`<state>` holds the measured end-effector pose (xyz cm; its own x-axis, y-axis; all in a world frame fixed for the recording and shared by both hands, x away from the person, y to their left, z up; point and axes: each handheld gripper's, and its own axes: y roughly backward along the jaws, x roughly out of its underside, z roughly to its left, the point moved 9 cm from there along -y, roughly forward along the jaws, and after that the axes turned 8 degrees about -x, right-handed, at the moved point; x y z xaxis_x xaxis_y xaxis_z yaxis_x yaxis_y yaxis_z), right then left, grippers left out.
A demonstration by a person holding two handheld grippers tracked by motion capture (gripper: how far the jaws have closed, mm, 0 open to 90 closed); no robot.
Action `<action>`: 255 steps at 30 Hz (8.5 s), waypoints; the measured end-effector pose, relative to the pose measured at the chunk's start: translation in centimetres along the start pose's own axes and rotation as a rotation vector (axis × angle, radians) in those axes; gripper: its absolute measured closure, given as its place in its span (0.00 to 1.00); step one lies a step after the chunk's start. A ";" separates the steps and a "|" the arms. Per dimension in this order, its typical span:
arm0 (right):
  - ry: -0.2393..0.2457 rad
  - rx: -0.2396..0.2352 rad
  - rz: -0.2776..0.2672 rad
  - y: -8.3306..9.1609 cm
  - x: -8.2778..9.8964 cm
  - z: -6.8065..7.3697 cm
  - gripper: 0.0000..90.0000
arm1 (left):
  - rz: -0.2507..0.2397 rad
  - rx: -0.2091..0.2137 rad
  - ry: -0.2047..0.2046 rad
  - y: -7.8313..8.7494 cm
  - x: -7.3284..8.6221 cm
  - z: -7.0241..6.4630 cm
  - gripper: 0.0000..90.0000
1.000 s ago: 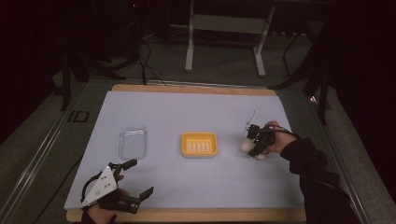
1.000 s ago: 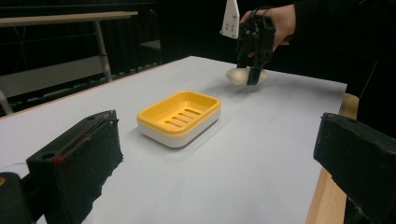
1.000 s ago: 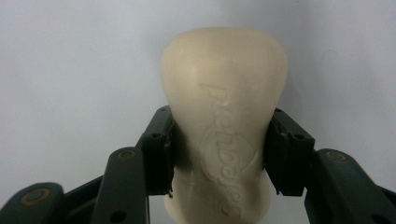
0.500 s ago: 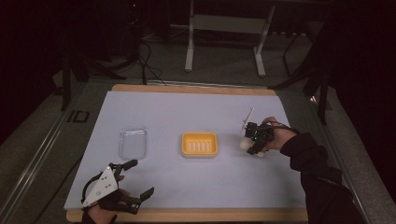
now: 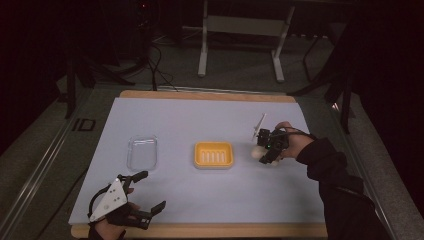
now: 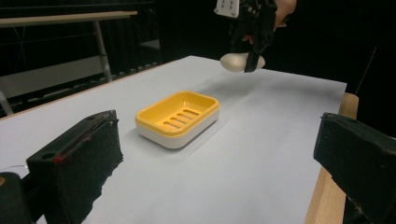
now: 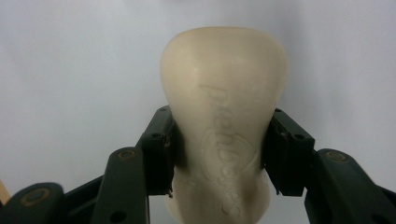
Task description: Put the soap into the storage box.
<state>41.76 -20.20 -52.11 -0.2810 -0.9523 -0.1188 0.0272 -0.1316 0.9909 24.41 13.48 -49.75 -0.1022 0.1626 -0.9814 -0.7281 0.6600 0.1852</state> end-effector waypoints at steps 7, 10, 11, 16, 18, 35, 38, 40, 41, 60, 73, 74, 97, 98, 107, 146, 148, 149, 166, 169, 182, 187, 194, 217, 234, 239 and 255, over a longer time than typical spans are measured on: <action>0.034 0.002 -0.024 1.1 -1.2 0.6 0.56 | 0.001 -0.001 -0.001 0.0 0.0 0.0 0.01; 0.051 0.002 -0.025 1.5 -1.7 0.9 0.56 | 0.000 -0.002 0.001 0.0 0.0 0.0 0.01; 0.056 0.011 -0.031 1.7 -1.9 0.9 0.56 | -0.001 -0.002 0.002 0.0 0.0 0.0 0.01; 0.078 0.010 -0.056 2.5 -3.1 1.3 0.56 | 0.001 -0.003 0.000 0.0 0.0 0.1 0.01; 0.084 0.004 -0.054 2.6 -3.4 1.5 0.56 | 0.002 -0.001 -0.001 0.0 0.0 0.0 0.01; 0.130 0.012 -0.093 3.6 -7.1 2.5 0.56 | 0.002 -0.004 -0.002 0.0 0.0 0.0 0.01; 0.142 0.020 -0.101 3.7 -7.8 2.7 0.56 | 0.005 -0.003 -0.004 0.0 0.1 0.0 0.01; 0.147 0.014 -0.104 3.7 -8.2 2.9 0.56 | 0.007 -0.001 -0.004 0.0 0.1 0.0 0.01; 0.150 0.019 -0.107 3.7 -8.4 2.9 0.56 | 0.004 0.001 -0.002 0.0 0.0 0.0 0.01; 0.224 0.009 -0.163 4.1 -11.6 4.2 0.56 | 0.009 -0.002 -0.004 0.0 0.1 0.0 0.01; 0.273 -0.004 -0.232 5.3 -13.8 5.2 0.55 | 0.009 -0.001 -0.007 0.0 0.1 0.0 0.01; 0.277 -0.003 -0.236 5.2 -13.9 5.3 0.55 | 0.007 -0.001 -0.006 0.0 0.1 0.0 0.01; 0.292 -0.038 -0.245 -0.1 -14.2 4.5 0.55 | 0.010 0.006 -0.007 0.1 0.1 -0.1 0.01; 0.293 -0.040 -0.246 -0.3 -14.2 4.4 0.55 | 0.011 0.006 -0.007 0.1 0.1 -0.1 0.01; 0.285 -0.038 -0.232 -2.4 -13.8 3.4 0.55 | 0.014 0.008 -0.004 0.1 0.2 -0.1 0.01; 0.247 -0.045 -0.221 -6.8 -13.7 1.7 0.55 | 0.021 0.021 -0.009 0.2 0.3 -0.4 0.01; 0.240 -0.048 -0.210 -7.2 -13.8 1.7 0.55 | 0.023 0.026 -0.010 0.2 0.3 -0.5 0.01; 0.231 -0.052 -0.205 -7.3 -13.7 1.8 0.55 | 0.023 0.026 -0.010 0.2 0.3 -0.5 0.01; 0.180 -0.062 -0.172 -7.5 -13.9 1.8 0.49 | 0.025 0.035 -0.018 0.1 0.3 -0.6 0.01; 0.181 -0.059 -0.182 -7.2 -14.0 1.8 0.48 | 0.024 0.035 -0.018 0.1 0.3 -0.6 0.01; 0.194 -0.035 -0.240 -4.5 -14.6 2.3 0.46 | 0.024 0.032 -0.017 0.1 0.3 -0.6 0.01; 0.166 -0.018 -0.251 -3.7 -14.1 2.4 0.46 | 0.025 0.032 -0.021 0.1 0.3 -0.6 0.01; 0.112 0.000 -0.294 -2.7 -13.3 2.5 0.34 | 0.026 0.030 -0.021 0.1 0.3 -0.6 0.01; -0.240 0.132 -0.490 0.5 -8.7 1.1 0.14 | 0.030 0.029 -0.017 0.0 0.4 -0.7 0.01; -0.480 0.260 -0.661 0.6 -4.2 1.2 0.14 | 0.033 0.027 -0.013 0.0 0.4 -0.6 0.01; -0.510 0.293 -0.678 0.3 -3.0 1.8 0.14 | 0.034 0.029 -0.013 0.0 0.5 -0.6 0.01; -0.557 0.356 -0.761 0.7 1.2 4.9 0.14 | 0.044 0.025 -0.013 0.0 0.6 -0.6 0.01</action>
<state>36.74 -20.07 -51.27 -0.5154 -0.3729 -0.7716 -0.6087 -0.4746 0.6359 23.96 13.09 -50.34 -0.1247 0.2015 -0.9715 -0.7059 0.6700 0.2296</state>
